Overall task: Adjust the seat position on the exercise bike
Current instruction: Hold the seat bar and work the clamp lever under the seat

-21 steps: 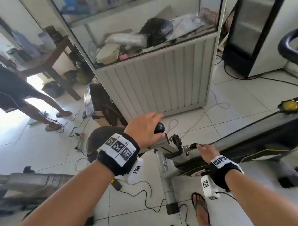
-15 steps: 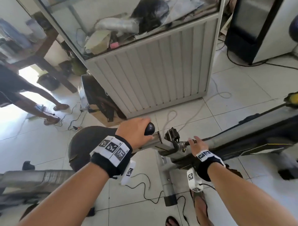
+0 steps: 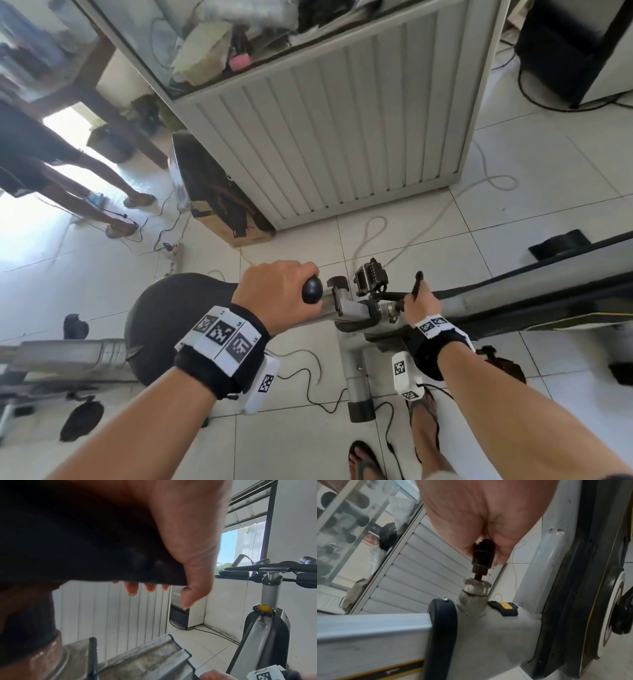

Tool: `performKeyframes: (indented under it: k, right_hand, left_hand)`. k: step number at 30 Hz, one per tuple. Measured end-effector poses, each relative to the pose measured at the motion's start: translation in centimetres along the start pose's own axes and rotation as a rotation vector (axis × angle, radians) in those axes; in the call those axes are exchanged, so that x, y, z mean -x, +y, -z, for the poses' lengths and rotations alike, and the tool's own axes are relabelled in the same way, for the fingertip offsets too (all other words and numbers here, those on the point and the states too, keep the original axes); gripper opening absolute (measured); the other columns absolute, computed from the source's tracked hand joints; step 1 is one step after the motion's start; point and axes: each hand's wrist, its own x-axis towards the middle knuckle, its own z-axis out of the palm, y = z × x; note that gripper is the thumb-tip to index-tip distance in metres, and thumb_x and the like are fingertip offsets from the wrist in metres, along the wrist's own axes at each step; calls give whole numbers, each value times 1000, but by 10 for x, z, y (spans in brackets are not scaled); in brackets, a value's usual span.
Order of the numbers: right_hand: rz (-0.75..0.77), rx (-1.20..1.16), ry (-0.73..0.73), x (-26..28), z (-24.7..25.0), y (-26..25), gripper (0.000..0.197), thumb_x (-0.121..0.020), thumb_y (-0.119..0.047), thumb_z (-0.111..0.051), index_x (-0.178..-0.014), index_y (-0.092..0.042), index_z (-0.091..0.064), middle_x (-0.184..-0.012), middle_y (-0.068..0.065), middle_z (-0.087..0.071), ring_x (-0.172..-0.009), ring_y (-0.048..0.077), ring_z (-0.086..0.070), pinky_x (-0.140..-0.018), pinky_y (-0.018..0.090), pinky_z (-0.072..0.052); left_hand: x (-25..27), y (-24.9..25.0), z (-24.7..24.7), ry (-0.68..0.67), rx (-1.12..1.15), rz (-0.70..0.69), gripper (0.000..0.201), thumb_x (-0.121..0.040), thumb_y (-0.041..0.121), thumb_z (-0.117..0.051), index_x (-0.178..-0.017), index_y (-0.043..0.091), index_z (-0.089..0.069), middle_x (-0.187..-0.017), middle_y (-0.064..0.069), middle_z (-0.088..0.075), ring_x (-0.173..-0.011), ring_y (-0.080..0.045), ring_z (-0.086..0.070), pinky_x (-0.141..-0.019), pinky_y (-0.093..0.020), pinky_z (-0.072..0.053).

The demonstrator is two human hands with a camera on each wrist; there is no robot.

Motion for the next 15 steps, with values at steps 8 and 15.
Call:
performKeyframes:
  k: [8, 15]
  right_hand:
    - [351, -147, -120, 5, 25, 16, 34, -96, -28, -45, -125, -13, -54, -110, 12, -68, -104, 31, -63, -91, 37, -45]
    - [412, 119, -239, 38, 47, 65, 25, -91, -22, -55, -111, -13, -68, -109, 10, -71, -101, 23, -65, -88, 25, -47]
  left_hand:
    - [0, -1, 5, -9, -16, -4, 30, -76, 49, -55, -98, 30, -60, -83, 5, -67, -75, -19, -59, -63, -27, -36]
    - [-1, -1, 5, -9, -4, -17, 28, -75, 46, -58, -96, 28, -60, -81, 4, -66, -75, -21, -59, -63, -28, -36]
